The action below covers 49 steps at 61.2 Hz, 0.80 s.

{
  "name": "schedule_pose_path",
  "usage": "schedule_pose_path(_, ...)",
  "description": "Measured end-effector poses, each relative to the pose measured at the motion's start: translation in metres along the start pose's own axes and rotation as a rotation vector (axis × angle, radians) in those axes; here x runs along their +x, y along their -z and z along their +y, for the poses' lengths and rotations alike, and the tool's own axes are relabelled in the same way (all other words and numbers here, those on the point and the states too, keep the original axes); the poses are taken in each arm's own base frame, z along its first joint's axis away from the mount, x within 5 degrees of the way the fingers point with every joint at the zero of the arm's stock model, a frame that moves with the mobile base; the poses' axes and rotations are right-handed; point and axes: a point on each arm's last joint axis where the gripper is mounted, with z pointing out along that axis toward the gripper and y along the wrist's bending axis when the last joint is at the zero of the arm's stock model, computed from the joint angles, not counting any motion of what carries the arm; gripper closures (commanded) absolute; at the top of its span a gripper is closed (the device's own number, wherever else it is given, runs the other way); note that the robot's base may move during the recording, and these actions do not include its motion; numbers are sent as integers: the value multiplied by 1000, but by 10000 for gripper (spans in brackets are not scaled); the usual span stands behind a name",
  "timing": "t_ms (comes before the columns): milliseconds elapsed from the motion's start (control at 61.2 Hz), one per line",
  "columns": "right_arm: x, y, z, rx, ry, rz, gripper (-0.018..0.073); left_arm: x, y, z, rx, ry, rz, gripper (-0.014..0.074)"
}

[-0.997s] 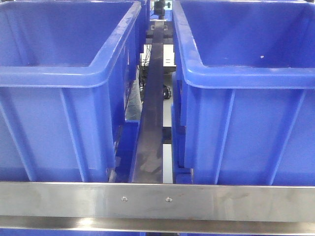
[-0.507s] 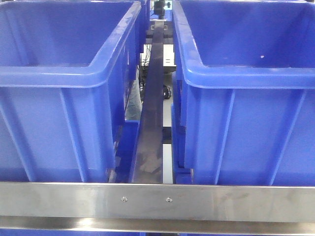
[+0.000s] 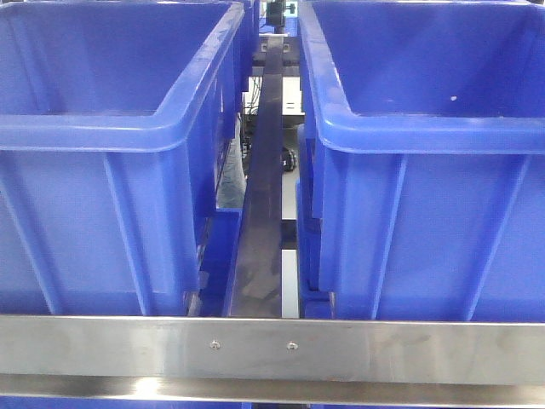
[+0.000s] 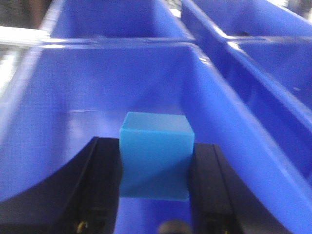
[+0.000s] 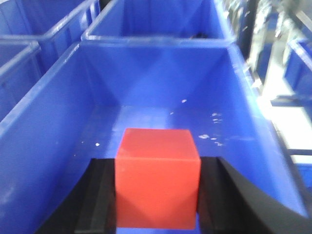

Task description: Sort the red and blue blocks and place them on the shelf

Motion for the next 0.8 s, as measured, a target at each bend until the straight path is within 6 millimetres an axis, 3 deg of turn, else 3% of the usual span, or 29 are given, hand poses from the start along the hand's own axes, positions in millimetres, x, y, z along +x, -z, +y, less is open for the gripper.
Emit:
schedule_pose_path(376, 17, -67, 17, -101, 90, 31, 504, 28, -66, -5, 0, -10, 99, 474)
schedule_pose_path(703, 21, -74, 17, -104, 96, 47, 496, 37, -76, -4, -4, -12, 137, 469)
schedule_pose_path(801, 21, -74, 17, -103, 97, 52, 433, 37, -77, -4, -5, -14, 133, 463)
